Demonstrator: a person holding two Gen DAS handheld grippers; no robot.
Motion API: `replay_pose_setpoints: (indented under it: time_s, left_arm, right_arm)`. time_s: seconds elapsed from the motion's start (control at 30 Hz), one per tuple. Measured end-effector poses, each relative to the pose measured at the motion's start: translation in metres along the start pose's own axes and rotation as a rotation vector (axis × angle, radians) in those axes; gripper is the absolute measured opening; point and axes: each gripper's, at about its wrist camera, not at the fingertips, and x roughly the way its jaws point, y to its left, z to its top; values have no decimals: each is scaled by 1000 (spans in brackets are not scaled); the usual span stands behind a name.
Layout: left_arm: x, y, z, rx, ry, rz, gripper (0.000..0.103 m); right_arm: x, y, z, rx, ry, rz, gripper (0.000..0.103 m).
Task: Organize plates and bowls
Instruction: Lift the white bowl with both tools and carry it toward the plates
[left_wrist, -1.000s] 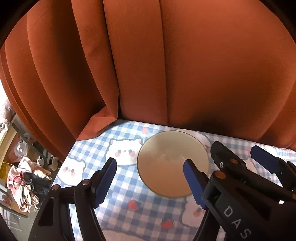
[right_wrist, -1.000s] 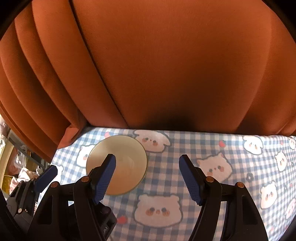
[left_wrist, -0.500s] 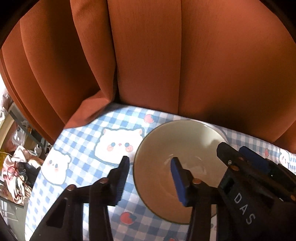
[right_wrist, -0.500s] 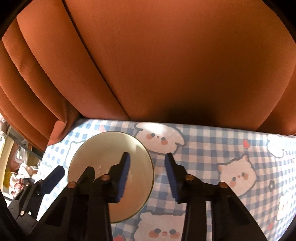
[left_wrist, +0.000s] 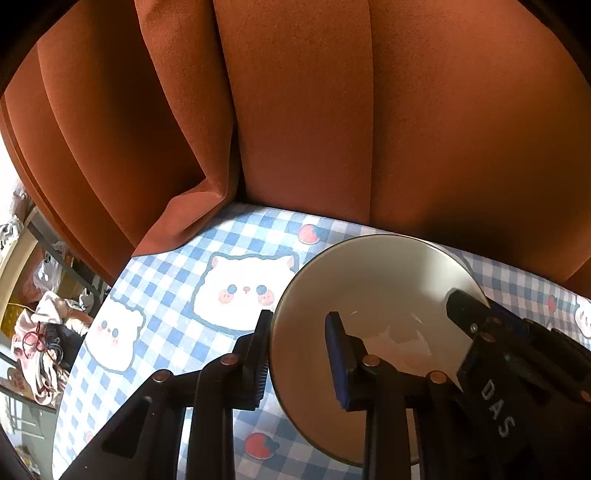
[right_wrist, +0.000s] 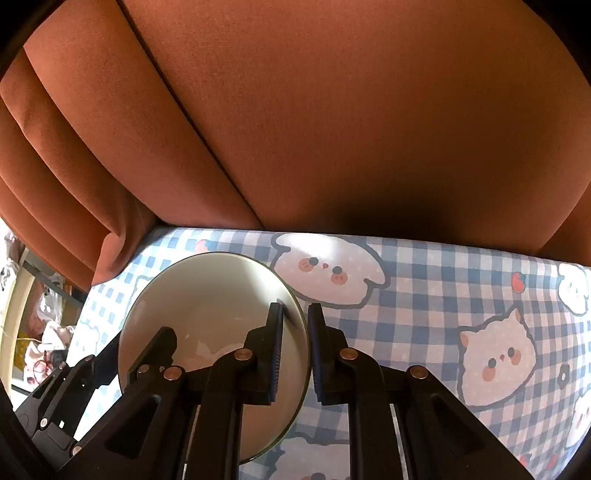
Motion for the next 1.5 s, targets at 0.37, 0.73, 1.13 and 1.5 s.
replay_pose_setpoints:
  time_s: [0.37, 0.73, 1.13, 1.5]
  left_arm:
    - [-22, -3, -6, -3, 16, -18, 27]
    - [-80, 3, -15, 23, -37, -66, 27]
    - [-138, 35, -25, 60, -105, -153, 27]
    - [-174, 64, -49, 128, -117, -241, 27]
  right_arm:
    - [-22, 2, -6, -1, -8, 9, 17]
    - [-78, 14, -16, 15, -54, -33, 17]
    - [-154, 50, -33, 58, -123, -99, 17]
    - [-209, 77, -68, 92, -169, -187, 17]
